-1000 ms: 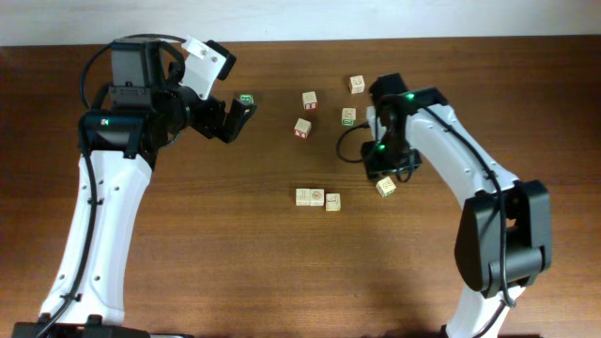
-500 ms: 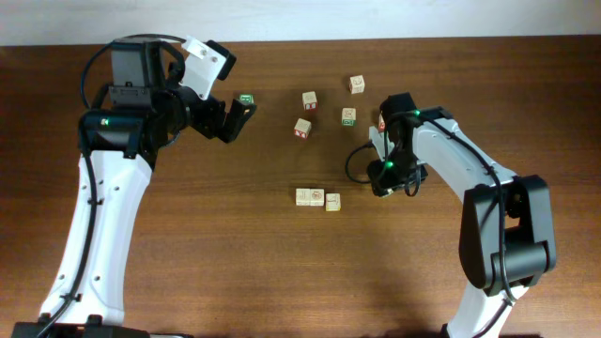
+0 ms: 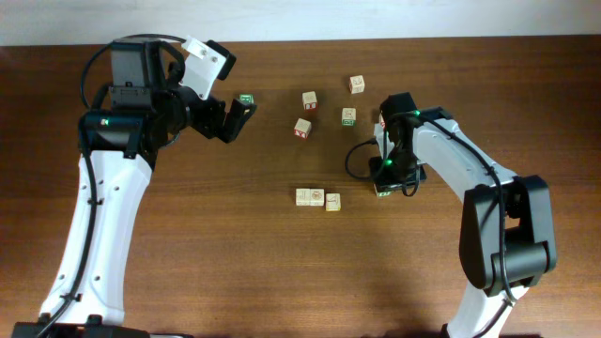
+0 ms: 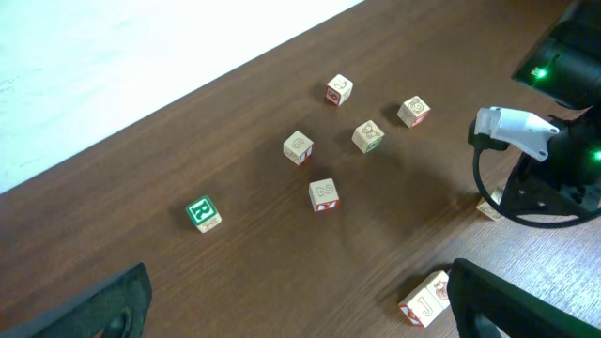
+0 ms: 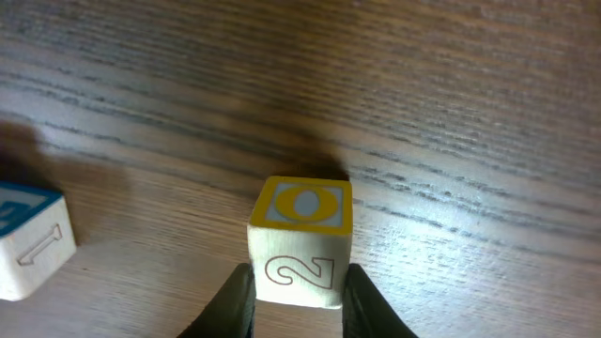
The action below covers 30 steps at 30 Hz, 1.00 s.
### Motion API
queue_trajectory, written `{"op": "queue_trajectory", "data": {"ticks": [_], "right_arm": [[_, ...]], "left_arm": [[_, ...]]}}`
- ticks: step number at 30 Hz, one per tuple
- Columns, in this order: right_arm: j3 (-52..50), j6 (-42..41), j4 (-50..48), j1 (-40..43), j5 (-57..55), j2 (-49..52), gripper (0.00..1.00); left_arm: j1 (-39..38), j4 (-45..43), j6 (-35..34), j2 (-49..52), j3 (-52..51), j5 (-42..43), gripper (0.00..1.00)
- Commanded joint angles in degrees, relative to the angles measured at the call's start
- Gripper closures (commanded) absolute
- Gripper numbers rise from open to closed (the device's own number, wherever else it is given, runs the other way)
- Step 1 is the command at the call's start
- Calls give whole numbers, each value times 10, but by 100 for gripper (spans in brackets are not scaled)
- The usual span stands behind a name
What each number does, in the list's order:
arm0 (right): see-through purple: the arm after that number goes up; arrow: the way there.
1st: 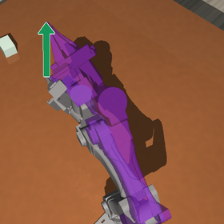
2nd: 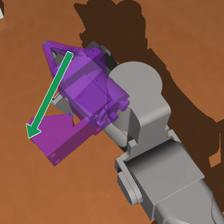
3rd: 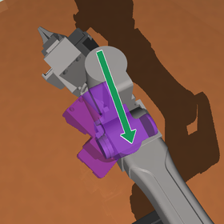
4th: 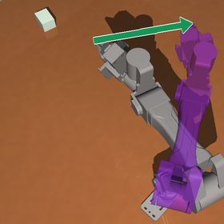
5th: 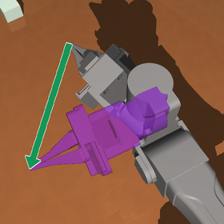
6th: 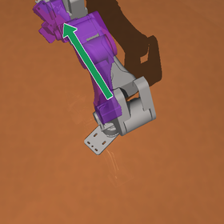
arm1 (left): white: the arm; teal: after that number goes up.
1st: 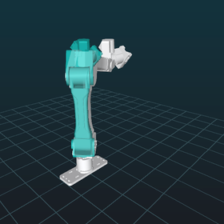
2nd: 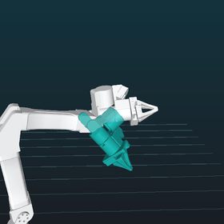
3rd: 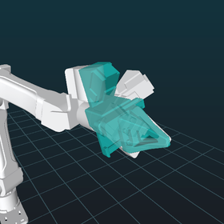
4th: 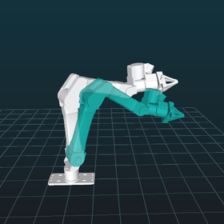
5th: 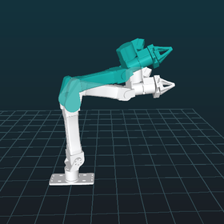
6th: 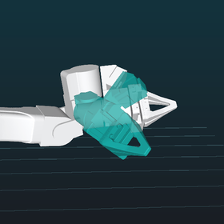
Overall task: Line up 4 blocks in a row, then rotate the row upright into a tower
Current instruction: 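Carry the yellow-O block left and set it beside the blue-5 block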
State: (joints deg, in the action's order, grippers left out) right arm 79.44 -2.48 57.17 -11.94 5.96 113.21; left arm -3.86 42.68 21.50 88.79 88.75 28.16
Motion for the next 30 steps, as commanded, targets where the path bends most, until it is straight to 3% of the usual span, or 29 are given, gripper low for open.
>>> {"op": "queue_trajectory", "data": {"ticks": [1,18,30], "right_arm": [[-5,-28,12,-15,47,4,80],[-5,-145,45,-109,51,4,74],[-5,-146,23,-110,91,4,74]], "left_arm": [[0,-1,5,3,12,10,1],[0,-1,5,3,12,10,1],[0,-1,5,3,12,10,1]]}}
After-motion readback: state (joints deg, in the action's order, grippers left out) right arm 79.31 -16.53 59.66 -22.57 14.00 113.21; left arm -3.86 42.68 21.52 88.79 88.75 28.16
